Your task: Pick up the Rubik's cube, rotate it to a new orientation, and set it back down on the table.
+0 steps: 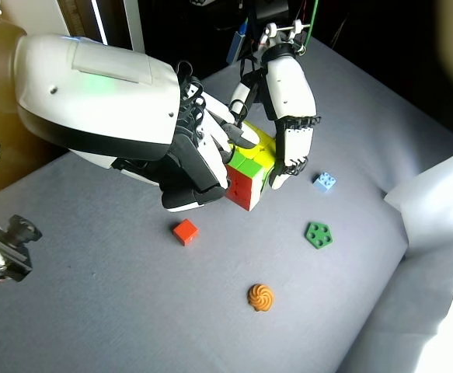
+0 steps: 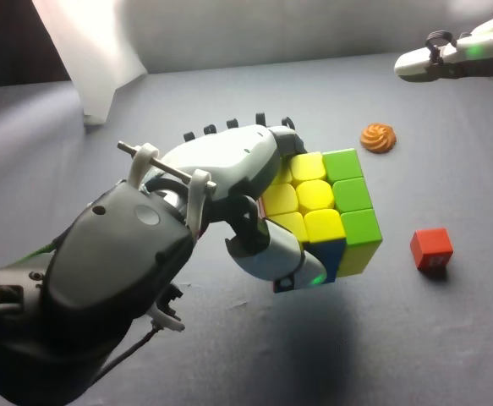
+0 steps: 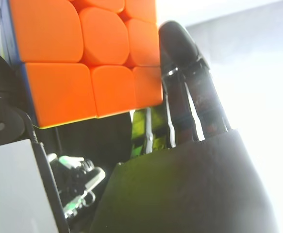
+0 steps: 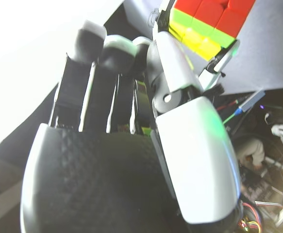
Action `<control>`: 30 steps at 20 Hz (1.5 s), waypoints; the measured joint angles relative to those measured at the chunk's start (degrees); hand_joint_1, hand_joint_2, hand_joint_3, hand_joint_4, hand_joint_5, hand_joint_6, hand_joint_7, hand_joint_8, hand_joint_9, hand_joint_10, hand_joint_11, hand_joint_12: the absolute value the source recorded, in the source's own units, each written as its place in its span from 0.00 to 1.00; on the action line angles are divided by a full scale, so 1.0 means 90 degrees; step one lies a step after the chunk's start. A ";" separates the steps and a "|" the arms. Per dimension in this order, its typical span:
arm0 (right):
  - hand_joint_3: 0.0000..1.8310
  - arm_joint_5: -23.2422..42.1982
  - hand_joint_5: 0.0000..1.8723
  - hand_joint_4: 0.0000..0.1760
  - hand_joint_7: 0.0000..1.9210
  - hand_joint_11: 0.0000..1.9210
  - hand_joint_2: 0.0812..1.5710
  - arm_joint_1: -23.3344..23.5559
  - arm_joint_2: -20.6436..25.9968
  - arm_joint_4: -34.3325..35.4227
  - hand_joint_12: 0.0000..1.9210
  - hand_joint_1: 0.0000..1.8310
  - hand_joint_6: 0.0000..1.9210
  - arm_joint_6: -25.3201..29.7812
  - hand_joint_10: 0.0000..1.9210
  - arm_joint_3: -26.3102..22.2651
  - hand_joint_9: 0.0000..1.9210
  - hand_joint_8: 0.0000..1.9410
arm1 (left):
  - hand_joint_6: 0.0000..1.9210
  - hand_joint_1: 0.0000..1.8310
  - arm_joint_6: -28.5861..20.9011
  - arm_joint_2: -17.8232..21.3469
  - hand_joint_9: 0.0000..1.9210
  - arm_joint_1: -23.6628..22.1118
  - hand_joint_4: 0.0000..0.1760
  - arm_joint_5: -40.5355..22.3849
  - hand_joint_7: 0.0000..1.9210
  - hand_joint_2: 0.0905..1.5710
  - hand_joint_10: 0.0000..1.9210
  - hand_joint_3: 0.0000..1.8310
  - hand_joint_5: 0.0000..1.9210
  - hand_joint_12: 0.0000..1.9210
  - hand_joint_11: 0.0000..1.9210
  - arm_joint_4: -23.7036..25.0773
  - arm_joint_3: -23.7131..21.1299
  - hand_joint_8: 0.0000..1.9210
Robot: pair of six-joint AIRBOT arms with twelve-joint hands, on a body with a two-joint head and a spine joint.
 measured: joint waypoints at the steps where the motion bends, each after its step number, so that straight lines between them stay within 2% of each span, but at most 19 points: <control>1: 0.00 -0.0005 0.14 0.00 0.34 0.43 0.81 0.0000 -0.0002 0.0007 1.00 0.70 0.00 0.0000 1.00 0.0000 0.44 0.83 | 0.56 0.74 -0.0044 -0.0024 0.38 0.0046 0.00 0.0019 0.41 0.74 0.76 0.00 0.47 0.74 0.28 0.0121 0.0024 0.64; 2: 0.00 0.0005 0.12 0.00 0.34 0.42 0.81 -0.0002 -0.0002 0.0017 1.00 0.70 0.00 0.0000 1.00 -0.0002 0.44 0.82 | 0.55 0.74 -0.0051 -0.0039 0.38 0.0085 0.00 0.0051 0.41 0.74 0.77 0.00 0.46 0.75 0.29 0.0124 0.0034 0.66; 6: 0.00 0.0002 0.13 0.00 0.34 0.45 0.81 -0.0078 -0.0007 0.0000 1.00 0.70 0.00 0.0000 1.00 0.0000 0.46 0.82 | 0.55 0.74 -0.0175 -0.0046 0.40 0.0250 0.00 0.0117 0.44 0.73 0.75 0.00 0.47 0.74 0.29 0.0248 0.0056 0.59; 7: 0.00 0.0007 0.13 0.00 0.34 0.41 0.82 -0.0078 -0.0007 0.0022 1.00 0.70 0.00 0.0000 1.00 -0.0002 0.43 0.83 | 0.55 0.74 -0.0189 -0.0046 0.39 0.0277 0.00 0.0109 0.43 0.73 0.75 0.00 0.47 0.73 0.29 0.0277 0.0058 0.61; 10: 0.00 0.0007 0.15 0.00 0.34 0.41 0.82 -0.0092 -0.0007 0.0010 1.00 0.70 0.01 0.0000 1.00 -0.0007 0.44 0.83 | 0.55 0.74 -0.0214 -0.0046 0.39 0.0308 0.00 0.0107 0.43 0.73 0.75 0.00 0.47 0.73 0.28 0.0311 0.0058 0.60; 11: 0.00 0.0015 0.12 0.00 0.34 0.40 0.82 -0.0092 -0.0007 0.0012 1.00 0.70 0.00 -0.0002 1.00 -0.0007 0.44 0.83 | 0.58 0.74 -0.0216 -0.0046 0.39 0.0323 0.00 0.0112 0.42 0.74 0.76 0.00 0.45 0.74 0.30 0.0330 0.0058 0.64; 14: 0.00 0.0015 0.13 0.00 0.33 0.43 0.82 -0.0092 -0.0007 0.0012 1.00 0.70 0.00 -0.0002 1.00 -0.0007 0.45 0.84 | 0.59 0.74 -0.0223 -0.0046 0.37 0.0355 0.00 0.0114 0.40 0.75 0.78 0.00 0.45 0.77 0.27 0.0330 0.0058 0.67; 16: 0.00 0.0012 0.13 0.00 0.34 0.41 0.82 -0.0092 -0.0007 0.0012 1.00 0.70 0.00 -0.0002 1.00 -0.0019 0.44 0.83 | 0.57 0.74 -0.0223 -0.0046 0.38 0.0355 0.00 0.0109 0.41 0.74 0.74 0.00 0.46 0.73 0.28 0.0345 0.0058 0.67; 17: 0.00 0.0019 0.14 0.00 0.34 0.42 0.81 -0.0092 -0.0007 0.0012 1.00 0.70 0.00 0.0000 1.00 -0.0019 0.45 0.83 | 0.57 0.74 -0.0223 -0.0046 0.37 0.0355 0.00 0.0109 0.40 0.74 0.75 0.00 0.45 0.73 0.27 0.0355 0.0058 0.69; 18: 0.00 0.0027 0.14 0.00 0.34 0.42 0.82 -0.0092 -0.0007 0.0012 1.00 0.70 0.00 0.0000 1.00 -0.0019 0.44 0.83 | 0.56 0.73 -0.0223 -0.0046 0.35 0.0355 0.00 0.0112 0.35 0.76 0.78 0.00 0.46 0.70 0.25 0.0352 0.0058 0.73; 19: 0.00 0.0024 0.15 0.00 0.34 0.41 0.82 -0.0092 -0.0007 0.0012 1.00 0.70 0.01 -0.0002 1.00 -0.0019 0.43 0.83 | 0.62 0.73 -0.0223 -0.0046 0.38 0.0355 0.00 0.0114 0.38 0.76 0.78 0.00 0.39 0.65 0.26 0.0352 0.0058 0.71; 20: 0.00 0.0027 0.15 0.00 0.34 0.41 0.82 -0.0092 -0.0007 0.0012 1.00 0.70 0.00 -0.0002 1.00 -0.0019 0.44 0.83 | 0.64 0.65 -0.0223 -0.0046 0.34 0.0355 0.00 0.0109 0.39 0.77 0.52 0.00 0.39 0.61 0.25 0.0352 0.0058 0.74; 21: 0.00 0.0029 0.15 0.00 0.34 0.42 0.81 -0.0092 -0.0007 0.0012 1.00 0.70 0.00 -0.0002 1.00 -0.0019 0.44 0.82 | 0.30 0.64 -0.0223 -0.0046 0.35 0.0355 0.00 0.0109 0.35 0.70 0.37 0.00 0.35 0.56 0.26 0.0352 0.0058 0.38; 22: 0.00 0.0041 0.14 0.00 0.34 0.42 0.82 -0.0092 -0.0007 0.0012 1.00 0.70 0.00 -0.0002 1.00 -0.0019 0.44 0.83 | 0.11 0.60 -0.0223 -0.0046 0.34 0.0355 0.00 0.0112 0.35 0.65 0.24 0.00 0.32 0.54 0.22 0.0352 0.0058 0.17; 23: 0.00 0.0051 0.14 0.00 0.34 0.41 0.82 -0.0092 -0.0007 0.0012 1.00 0.70 0.00 -0.0002 1.00 -0.0019 0.44 0.84 | 0.03 0.55 -0.0226 -0.0046 0.33 0.0362 0.00 0.0109 0.35 0.65 0.15 0.00 0.31 0.54 0.16 0.0359 0.0058 0.06; 24: 0.00 0.0056 0.14 0.00 0.33 0.42 0.82 -0.0092 -0.0007 0.0012 1.00 0.70 0.00 -0.0002 1.00 -0.0019 0.44 0.84 | 0.01 0.42 -0.0226 -0.0046 0.28 0.0362 0.00 0.0109 0.29 0.71 0.07 0.00 0.24 0.51 0.09 0.0355 0.0058 0.01; 26: 0.00 0.0053 0.14 0.00 0.33 0.41 0.82 -0.0092 -0.0007 0.0012 1.00 0.70 0.00 -0.0002 1.00 -0.0019 0.43 0.84 | 0.00 0.28 -0.0236 -0.0046 0.27 0.0381 0.00 0.0092 0.27 0.73 0.01 0.00 0.21 0.43 0.09 0.0406 0.0058 0.00; 30: 0.00 0.0063 0.15 0.00 0.33 0.42 0.82 -0.0092 -0.0007 0.0012 1.00 0.70 0.00 -0.0010 1.00 -0.0019 0.44 0.84 | 0.00 0.22 -0.0238 -0.0046 0.21 0.0381 0.00 0.0087 0.22 0.72 0.00 0.00 0.18 0.41 0.05 0.0413 0.0058 0.00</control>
